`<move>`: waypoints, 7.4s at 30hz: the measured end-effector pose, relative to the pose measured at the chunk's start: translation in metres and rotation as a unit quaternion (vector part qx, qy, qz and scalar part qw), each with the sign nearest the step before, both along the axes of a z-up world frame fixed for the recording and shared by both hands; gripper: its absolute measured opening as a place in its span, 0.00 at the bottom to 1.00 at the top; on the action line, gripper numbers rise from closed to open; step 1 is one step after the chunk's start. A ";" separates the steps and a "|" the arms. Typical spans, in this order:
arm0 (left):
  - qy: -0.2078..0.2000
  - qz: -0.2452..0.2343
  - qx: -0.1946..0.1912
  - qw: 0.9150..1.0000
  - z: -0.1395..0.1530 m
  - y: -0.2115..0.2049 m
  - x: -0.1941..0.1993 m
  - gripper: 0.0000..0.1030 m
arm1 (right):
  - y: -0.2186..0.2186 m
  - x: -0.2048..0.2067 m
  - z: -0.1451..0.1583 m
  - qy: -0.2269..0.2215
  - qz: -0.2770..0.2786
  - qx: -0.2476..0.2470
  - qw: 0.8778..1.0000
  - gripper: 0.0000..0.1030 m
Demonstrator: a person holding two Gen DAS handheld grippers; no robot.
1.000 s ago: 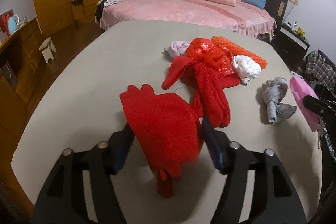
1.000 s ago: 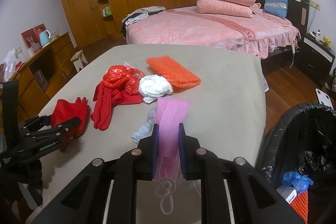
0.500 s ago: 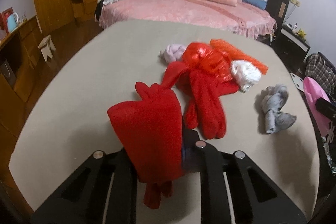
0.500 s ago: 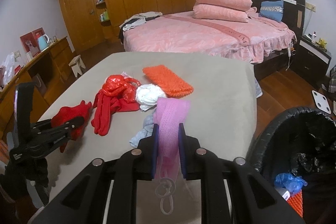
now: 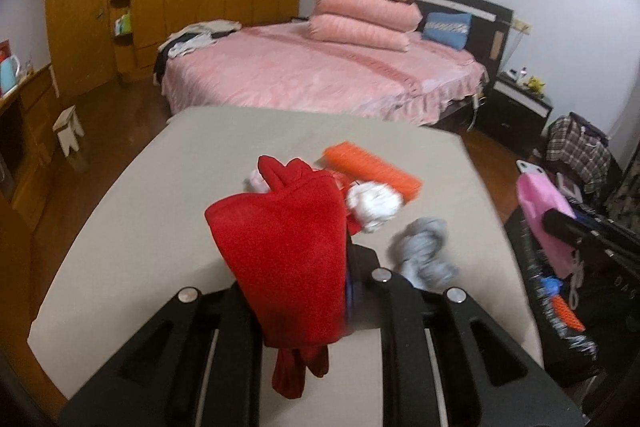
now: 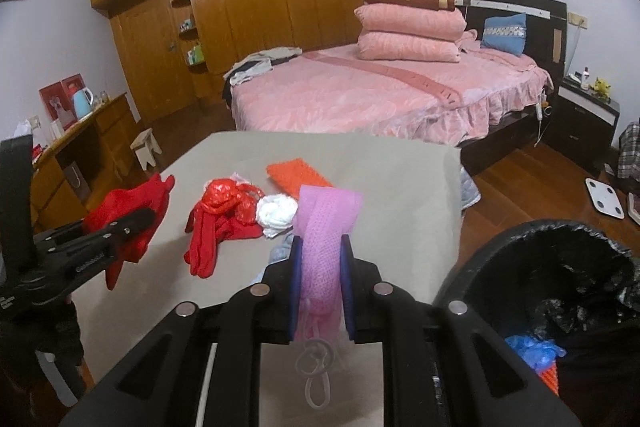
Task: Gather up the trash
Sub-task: 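Carry the red cloth and pink mask with both tools over the trash bin, then open both tools to drop the red cloth and pink mask into the bin, then move the right tool back to the table and grasp the grey knotted cloth, then grasp the red plastic bag with the left tool while the right tool holds the grey cloth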
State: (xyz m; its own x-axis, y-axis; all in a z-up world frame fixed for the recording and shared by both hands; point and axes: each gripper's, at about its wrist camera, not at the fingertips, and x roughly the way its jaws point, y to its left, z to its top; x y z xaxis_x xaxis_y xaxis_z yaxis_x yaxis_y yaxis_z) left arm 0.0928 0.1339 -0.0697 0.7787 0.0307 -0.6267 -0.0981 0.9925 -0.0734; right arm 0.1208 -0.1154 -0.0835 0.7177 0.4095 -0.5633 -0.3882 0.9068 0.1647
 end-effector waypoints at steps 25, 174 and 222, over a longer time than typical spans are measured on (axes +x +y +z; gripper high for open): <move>-0.054 -0.151 -0.009 0.987 0.046 -0.151 -0.001 0.14 | -0.122 -0.039 0.039 -0.046 -0.111 -0.002 0.993 0.17; 0.056 -0.006 0.016 0.998 -0.075 0.043 0.060 0.81 | 0.069 0.073 -0.079 0.082 0.006 -0.044 0.996 0.45; 0.029 0.006 -0.008 1.000 -0.048 0.057 0.061 0.57 | 0.057 0.075 -0.065 0.059 0.001 -0.049 0.997 0.45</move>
State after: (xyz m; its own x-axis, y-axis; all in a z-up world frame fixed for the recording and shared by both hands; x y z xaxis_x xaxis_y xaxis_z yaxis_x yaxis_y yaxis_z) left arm 0.1534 0.1904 -0.1175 0.7405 0.0295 -0.6714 -0.1152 0.9898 -0.0835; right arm 0.1955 -0.0586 -0.1481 0.6431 0.3506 -0.6808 -0.3735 0.9197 0.1209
